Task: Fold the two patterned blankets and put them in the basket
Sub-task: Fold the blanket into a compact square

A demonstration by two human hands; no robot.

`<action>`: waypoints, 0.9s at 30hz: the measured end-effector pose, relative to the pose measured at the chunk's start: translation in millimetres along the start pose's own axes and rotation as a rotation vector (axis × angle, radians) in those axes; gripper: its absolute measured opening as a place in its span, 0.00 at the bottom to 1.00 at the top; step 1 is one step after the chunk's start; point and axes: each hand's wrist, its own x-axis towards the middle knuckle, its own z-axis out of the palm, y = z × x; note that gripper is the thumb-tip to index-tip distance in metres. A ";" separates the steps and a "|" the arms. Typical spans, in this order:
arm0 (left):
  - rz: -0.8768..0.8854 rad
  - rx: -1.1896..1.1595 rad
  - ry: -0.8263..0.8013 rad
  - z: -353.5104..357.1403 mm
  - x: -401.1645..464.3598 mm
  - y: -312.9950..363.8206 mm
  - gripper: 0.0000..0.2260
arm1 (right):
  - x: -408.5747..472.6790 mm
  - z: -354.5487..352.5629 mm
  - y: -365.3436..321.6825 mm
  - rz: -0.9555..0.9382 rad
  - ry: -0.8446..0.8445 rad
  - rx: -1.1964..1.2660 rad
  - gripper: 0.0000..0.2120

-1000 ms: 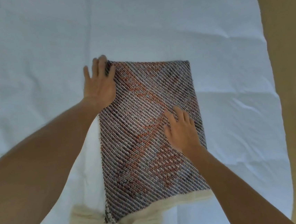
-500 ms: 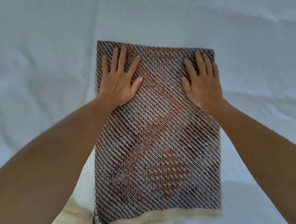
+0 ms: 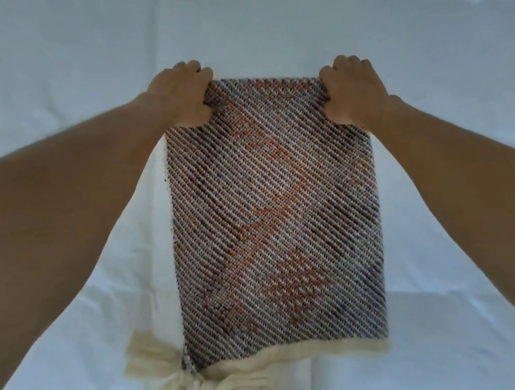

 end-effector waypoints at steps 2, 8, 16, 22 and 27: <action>0.008 0.025 0.001 -7.0 -9.5 -1.4 0.14 | -11.0 -7.0 0.3 -0.004 0.031 -0.021 0.19; 0.050 -0.052 0.027 -14.9 -57.2 3.0 0.14 | -65.4 -27.4 -8.7 0.017 0.103 -0.103 0.16; 0.175 -0.070 0.028 -1.5 -181.5 37.3 0.24 | -188.1 -28.0 -45.1 0.075 0.091 -0.082 0.19; 0.211 -0.061 0.005 35.9 -276.7 77.9 0.27 | -285.1 4.9 -73.8 0.140 0.080 -0.039 0.19; 0.216 0.014 -0.030 83.5 -333.6 109.6 0.28 | -349.0 47.6 -87.6 0.124 0.127 -0.023 0.17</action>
